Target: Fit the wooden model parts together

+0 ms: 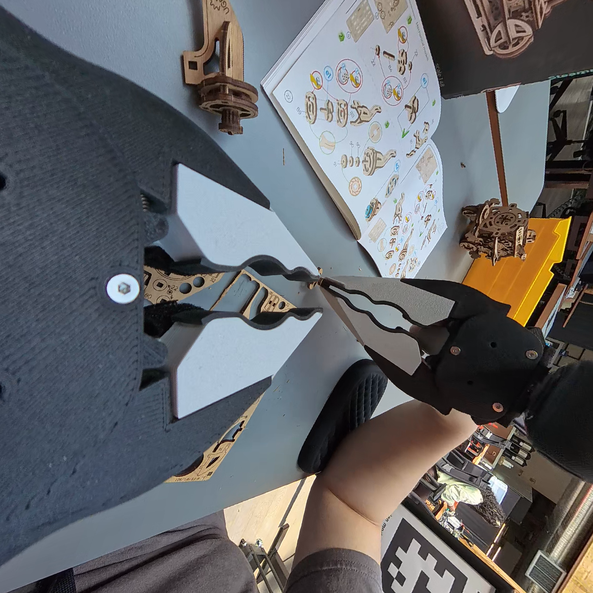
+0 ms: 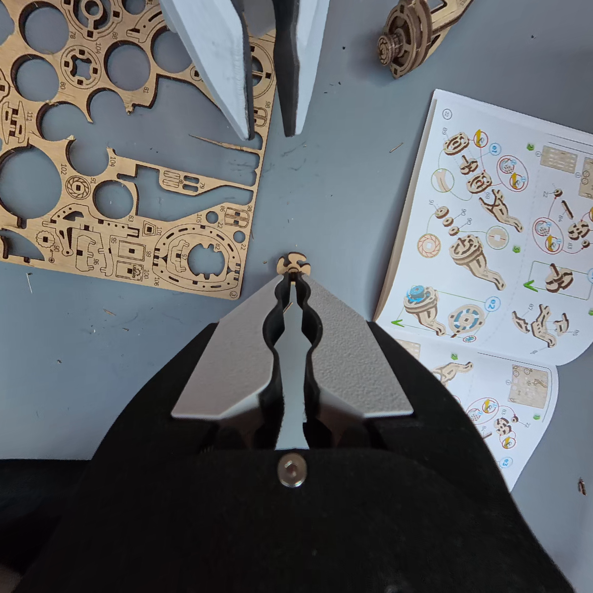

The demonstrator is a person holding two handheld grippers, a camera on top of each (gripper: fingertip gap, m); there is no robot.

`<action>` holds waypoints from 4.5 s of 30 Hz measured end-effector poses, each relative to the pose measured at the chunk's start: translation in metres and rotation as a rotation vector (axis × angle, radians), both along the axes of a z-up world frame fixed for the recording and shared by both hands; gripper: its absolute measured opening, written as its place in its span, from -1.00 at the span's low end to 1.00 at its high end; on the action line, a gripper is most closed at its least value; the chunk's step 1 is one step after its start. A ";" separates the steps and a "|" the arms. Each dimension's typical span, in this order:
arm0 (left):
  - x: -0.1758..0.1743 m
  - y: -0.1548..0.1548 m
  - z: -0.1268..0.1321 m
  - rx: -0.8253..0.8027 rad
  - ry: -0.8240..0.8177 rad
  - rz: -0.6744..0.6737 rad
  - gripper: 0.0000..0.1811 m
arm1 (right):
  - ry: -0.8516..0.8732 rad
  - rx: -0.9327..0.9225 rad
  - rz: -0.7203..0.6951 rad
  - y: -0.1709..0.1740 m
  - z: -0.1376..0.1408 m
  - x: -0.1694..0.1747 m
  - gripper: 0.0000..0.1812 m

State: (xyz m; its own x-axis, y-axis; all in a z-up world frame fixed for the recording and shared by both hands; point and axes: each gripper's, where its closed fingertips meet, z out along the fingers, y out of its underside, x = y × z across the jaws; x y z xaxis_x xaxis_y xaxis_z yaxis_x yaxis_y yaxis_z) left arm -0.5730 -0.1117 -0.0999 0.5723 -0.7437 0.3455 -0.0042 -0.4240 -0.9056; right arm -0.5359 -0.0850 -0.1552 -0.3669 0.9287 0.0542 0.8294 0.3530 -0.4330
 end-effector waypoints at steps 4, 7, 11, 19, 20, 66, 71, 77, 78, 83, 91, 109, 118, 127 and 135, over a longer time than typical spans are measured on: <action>0.000 0.000 0.000 -0.004 -0.002 0.000 -0.85 | -0.019 0.059 0.052 -0.001 0.000 -0.001 -0.98; 0.000 0.001 0.000 -0.005 -0.002 0.000 -0.85 | -0.075 0.095 0.088 -0.002 0.002 0.002 -0.98; 0.000 0.001 0.000 -0.005 -0.003 -0.001 -0.85 | -0.180 0.127 0.127 -0.003 0.005 0.007 -0.98; -0.001 0.001 0.000 -0.006 -0.010 -0.001 -0.86 | -0.318 0.137 0.146 -0.005 0.008 0.012 -0.98; -0.001 0.001 0.000 -0.007 -0.011 0.000 -0.86 | -0.336 0.138 0.142 -0.004 0.003 0.013 -0.98; 0.001 -0.003 0.000 0.009 -0.003 -0.026 -0.86 | 1.003 -0.683 0.169 0.037 0.178 0.104 -0.99; 0.001 -0.003 0.001 0.004 -0.013 -0.028 -0.87 | 1.110 -0.750 0.201 0.043 0.190 0.119 -0.98; 0.000 -0.003 0.001 -0.001 -0.022 -0.028 -0.87 | 1.139 -0.779 0.168 0.055 0.184 0.124 -0.98; 0.000 -0.003 0.001 -0.001 -0.023 -0.028 -0.87 | 1.142 -0.786 0.151 0.059 0.182 0.124 -0.98; 0.000 -0.003 0.002 -0.003 -0.027 -0.028 -0.87 | 1.176 -0.751 -0.017 0.092 0.165 0.120 -0.98; 0.000 -0.002 0.002 -0.006 -0.032 -0.028 -0.87 | 1.136 -0.656 -0.359 0.151 0.121 0.116 -0.98; 0.000 -0.003 0.002 -0.001 -0.030 -0.027 -0.87 | 1.044 -0.661 -0.363 0.147 0.097 0.108 -0.98; 0.000 -0.003 0.002 0.002 -0.029 -0.027 -0.88 | 1.084 -0.593 -0.371 0.150 0.105 0.107 -0.98; 0.000 -0.002 0.003 0.000 -0.035 -0.027 -0.88 | 1.135 -0.591 -0.282 0.102 0.130 0.097 -0.98; 0.001 -0.003 0.002 0.009 -0.020 -0.029 -0.88 | 1.065 -0.591 -0.196 0.054 0.131 0.073 -0.98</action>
